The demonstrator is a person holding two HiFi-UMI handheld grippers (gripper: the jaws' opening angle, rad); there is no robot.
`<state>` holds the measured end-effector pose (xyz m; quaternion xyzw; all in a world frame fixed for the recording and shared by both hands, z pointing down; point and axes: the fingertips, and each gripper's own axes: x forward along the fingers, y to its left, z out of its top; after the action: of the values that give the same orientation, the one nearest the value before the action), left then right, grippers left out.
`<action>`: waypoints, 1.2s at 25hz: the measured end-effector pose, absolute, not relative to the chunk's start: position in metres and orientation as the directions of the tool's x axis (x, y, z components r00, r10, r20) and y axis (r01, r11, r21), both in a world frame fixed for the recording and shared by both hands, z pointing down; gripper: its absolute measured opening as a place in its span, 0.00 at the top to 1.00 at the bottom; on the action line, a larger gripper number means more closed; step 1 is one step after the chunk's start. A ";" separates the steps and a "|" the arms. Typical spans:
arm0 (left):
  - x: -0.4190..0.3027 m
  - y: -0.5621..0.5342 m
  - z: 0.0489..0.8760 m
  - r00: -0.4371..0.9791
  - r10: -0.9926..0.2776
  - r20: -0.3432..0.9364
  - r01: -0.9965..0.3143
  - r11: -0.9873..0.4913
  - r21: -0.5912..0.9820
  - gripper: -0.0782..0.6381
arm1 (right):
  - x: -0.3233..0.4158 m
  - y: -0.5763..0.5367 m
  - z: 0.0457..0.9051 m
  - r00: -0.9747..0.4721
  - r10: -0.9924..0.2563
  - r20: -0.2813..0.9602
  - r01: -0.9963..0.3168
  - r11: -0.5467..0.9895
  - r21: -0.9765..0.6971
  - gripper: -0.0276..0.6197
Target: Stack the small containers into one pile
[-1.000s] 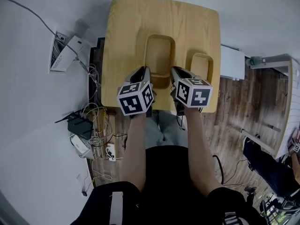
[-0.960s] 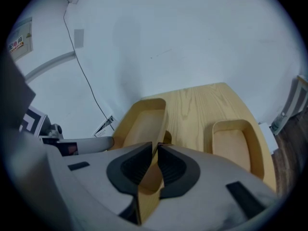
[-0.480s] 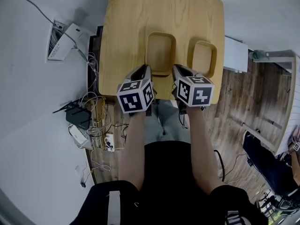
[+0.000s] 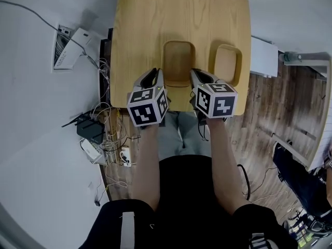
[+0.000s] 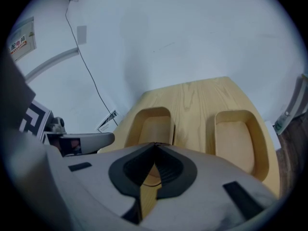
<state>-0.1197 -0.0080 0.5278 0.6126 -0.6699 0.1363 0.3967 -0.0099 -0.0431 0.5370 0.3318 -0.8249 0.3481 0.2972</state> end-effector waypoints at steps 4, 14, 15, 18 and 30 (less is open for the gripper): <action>-0.120 -0.023 0.522 0.071 -0.727 0.683 -0.931 0.198 0.308 0.82 | -0.010 -0.058 0.528 -0.600 -0.367 0.711 -0.761 0.536 -0.366 0.95; -0.126 -0.077 0.502 0.098 -0.763 0.639 -0.936 0.148 0.320 0.82 | -0.015 -0.105 0.514 -0.583 -0.417 0.697 -0.784 0.515 -0.347 0.95; -0.127 -0.082 0.502 0.104 -0.764 0.637 -0.935 0.144 0.326 0.82 | -0.017 -0.110 0.512 -0.582 -0.420 0.696 -0.785 0.514 -0.347 0.95; -0.127 -0.099 0.502 0.125 -0.763 0.635 -0.932 0.128 0.338 0.83 | -0.022 -0.125 0.511 -0.580 -0.421 0.697 -0.787 0.511 -0.346 0.95; -0.114 -0.101 0.564 0.187 -0.659 0.729 -0.935 0.108 0.338 0.84 | -0.023 -0.127 0.566 -0.520 -0.348 0.780 -0.815 0.475 -0.332 0.95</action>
<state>-0.1137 -0.1014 0.5639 0.6471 -0.6157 0.1653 0.4182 -0.0225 -0.1270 0.5657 0.3661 -0.7946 0.3587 0.3254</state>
